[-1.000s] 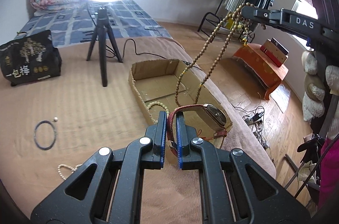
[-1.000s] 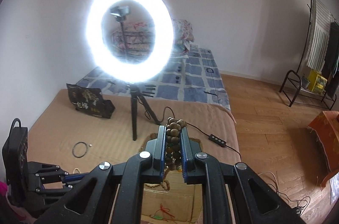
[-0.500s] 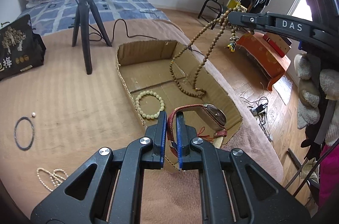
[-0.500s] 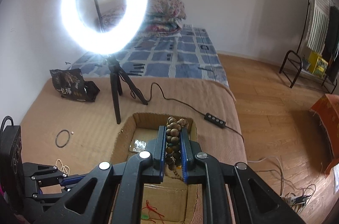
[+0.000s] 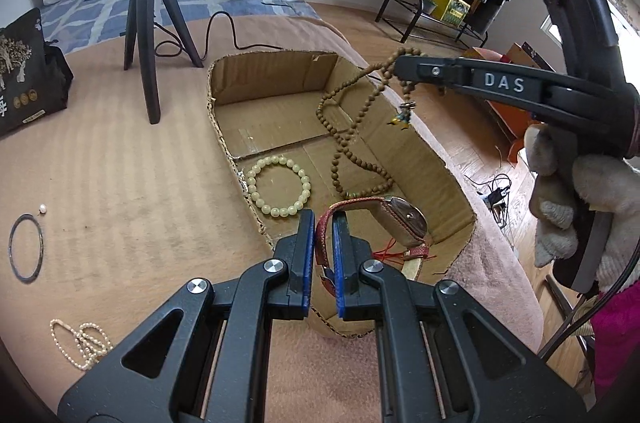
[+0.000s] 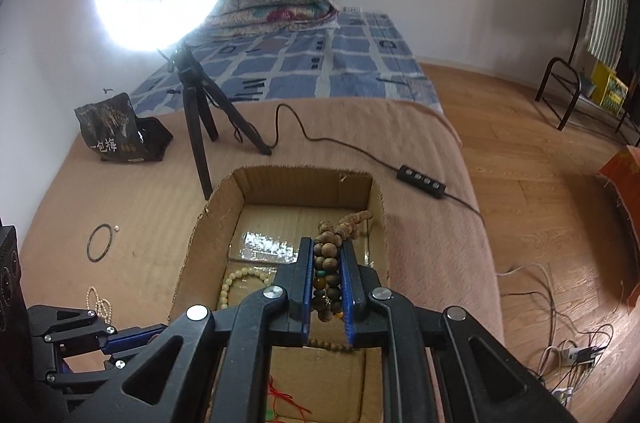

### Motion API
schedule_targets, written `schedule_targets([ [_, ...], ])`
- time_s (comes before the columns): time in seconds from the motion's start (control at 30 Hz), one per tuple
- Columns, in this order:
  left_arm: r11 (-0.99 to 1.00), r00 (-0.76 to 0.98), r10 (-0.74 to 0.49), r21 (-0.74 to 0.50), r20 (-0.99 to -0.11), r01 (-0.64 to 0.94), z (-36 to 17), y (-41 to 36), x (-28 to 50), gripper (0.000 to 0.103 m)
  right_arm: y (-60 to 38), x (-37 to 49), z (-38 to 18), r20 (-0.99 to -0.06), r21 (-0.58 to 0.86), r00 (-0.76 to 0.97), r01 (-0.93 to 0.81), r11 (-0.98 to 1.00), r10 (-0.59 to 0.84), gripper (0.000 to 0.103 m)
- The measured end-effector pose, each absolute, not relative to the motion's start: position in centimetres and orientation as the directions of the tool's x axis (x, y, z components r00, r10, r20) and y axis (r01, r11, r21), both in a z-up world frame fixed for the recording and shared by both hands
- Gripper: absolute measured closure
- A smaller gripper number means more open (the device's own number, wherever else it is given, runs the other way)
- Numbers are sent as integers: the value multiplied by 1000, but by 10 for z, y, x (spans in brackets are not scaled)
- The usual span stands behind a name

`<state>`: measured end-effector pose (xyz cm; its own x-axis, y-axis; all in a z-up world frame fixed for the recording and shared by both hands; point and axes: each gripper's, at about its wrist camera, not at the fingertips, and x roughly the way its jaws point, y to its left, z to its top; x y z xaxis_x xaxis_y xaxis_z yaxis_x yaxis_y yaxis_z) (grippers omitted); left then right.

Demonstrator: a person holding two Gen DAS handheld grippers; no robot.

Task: Organize jewelry
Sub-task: 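Open the left tool dropping the watch while the right tool releases the beads into the box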

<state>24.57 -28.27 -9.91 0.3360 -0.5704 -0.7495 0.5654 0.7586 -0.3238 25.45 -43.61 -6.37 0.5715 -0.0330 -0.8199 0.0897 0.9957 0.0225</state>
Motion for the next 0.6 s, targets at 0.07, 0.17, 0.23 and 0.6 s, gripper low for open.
schedule_targets([
  [0.07, 752, 324, -577, -334, -750, 568, -101, -284, 246, 96, -436, 257, -69, -825, 29, 564, 90, 996, -27, 93],
  [0.17, 746, 311, -577, -333, -755, 577, -102, -286, 246, 94, -434, 258, -72, -830, 38, 557, 80, 996, -14, 87],
  [0.23, 743, 298, -575, -334, -762, 579, -103, -288, 246, 85, -432, 258, -72, -827, 32, 562, 75, 997, -16, 72],
  [0.6, 743, 310, -578, -330, -755, 582, -97, -279, 239, 78, -424, 253, -60, -805, 21, 593, 95, 995, -40, 30],
])
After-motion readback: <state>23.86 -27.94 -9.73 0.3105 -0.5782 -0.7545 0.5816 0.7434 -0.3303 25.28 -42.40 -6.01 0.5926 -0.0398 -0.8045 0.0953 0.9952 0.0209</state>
